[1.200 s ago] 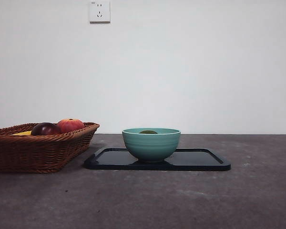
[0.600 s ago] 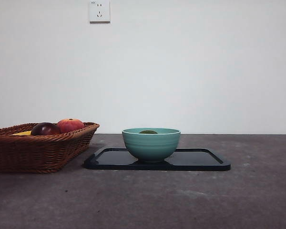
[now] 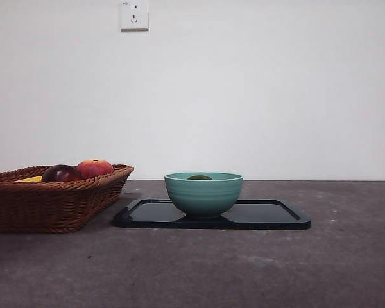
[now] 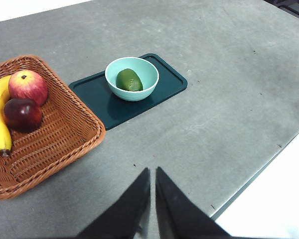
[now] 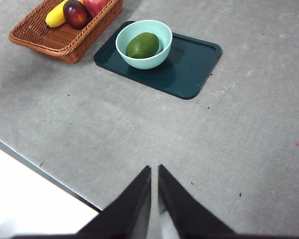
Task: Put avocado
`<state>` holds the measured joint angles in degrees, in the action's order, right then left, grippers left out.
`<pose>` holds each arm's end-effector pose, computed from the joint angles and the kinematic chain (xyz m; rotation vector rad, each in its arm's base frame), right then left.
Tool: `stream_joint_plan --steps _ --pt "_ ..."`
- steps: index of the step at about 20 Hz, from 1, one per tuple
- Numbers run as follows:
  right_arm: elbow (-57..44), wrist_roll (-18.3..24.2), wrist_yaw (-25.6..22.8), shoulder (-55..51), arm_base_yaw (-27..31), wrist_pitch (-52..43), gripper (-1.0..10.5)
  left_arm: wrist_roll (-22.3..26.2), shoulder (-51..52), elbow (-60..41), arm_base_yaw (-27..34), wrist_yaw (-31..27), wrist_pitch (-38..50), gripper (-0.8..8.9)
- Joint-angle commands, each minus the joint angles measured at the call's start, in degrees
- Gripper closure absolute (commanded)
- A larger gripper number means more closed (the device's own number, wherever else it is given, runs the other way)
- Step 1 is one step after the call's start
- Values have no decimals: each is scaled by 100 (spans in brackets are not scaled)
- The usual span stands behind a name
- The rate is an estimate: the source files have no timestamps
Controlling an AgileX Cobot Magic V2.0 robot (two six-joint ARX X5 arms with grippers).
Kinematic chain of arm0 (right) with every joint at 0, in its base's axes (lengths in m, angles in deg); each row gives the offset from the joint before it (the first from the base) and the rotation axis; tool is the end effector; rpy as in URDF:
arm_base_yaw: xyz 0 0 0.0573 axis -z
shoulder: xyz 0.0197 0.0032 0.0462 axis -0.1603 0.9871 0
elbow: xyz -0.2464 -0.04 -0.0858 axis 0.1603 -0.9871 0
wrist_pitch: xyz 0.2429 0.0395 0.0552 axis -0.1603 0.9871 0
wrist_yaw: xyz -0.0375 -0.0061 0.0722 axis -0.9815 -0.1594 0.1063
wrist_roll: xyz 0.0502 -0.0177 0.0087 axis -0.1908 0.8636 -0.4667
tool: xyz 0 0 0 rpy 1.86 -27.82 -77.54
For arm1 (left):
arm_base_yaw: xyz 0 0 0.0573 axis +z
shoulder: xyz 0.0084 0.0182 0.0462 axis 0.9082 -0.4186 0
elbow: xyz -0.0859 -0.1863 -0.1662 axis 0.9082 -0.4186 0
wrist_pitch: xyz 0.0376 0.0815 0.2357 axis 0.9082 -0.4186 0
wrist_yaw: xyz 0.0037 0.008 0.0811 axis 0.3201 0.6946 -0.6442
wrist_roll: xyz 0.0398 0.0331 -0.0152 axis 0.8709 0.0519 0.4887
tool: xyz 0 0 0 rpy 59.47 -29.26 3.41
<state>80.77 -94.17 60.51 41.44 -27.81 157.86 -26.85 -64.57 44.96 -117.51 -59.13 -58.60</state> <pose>0.0091 0.0061 0.3481 0.0099 0.6424 0.5309 0.0220 -0.0213 0.3636 0.0971 0.4961 -0.7001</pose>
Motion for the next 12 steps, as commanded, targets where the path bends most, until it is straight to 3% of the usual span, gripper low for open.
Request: stream_joint_plan --steps 1,6,9,12 --pt "59 -52 -2 11 -39 -63 928 4 -24 48 195 -15 72 798" --pt "59 -52 -2 11 -39 -63 928 356 -11 -42 2052 -35 341 795" --pt "59 -52 -2 11 -39 -63 928 1309 229 -820 3270 -31 1429 795" --pt "59 -52 -2 11 -39 -63 928 1287 651 -2236 4164 -26 2999 795"
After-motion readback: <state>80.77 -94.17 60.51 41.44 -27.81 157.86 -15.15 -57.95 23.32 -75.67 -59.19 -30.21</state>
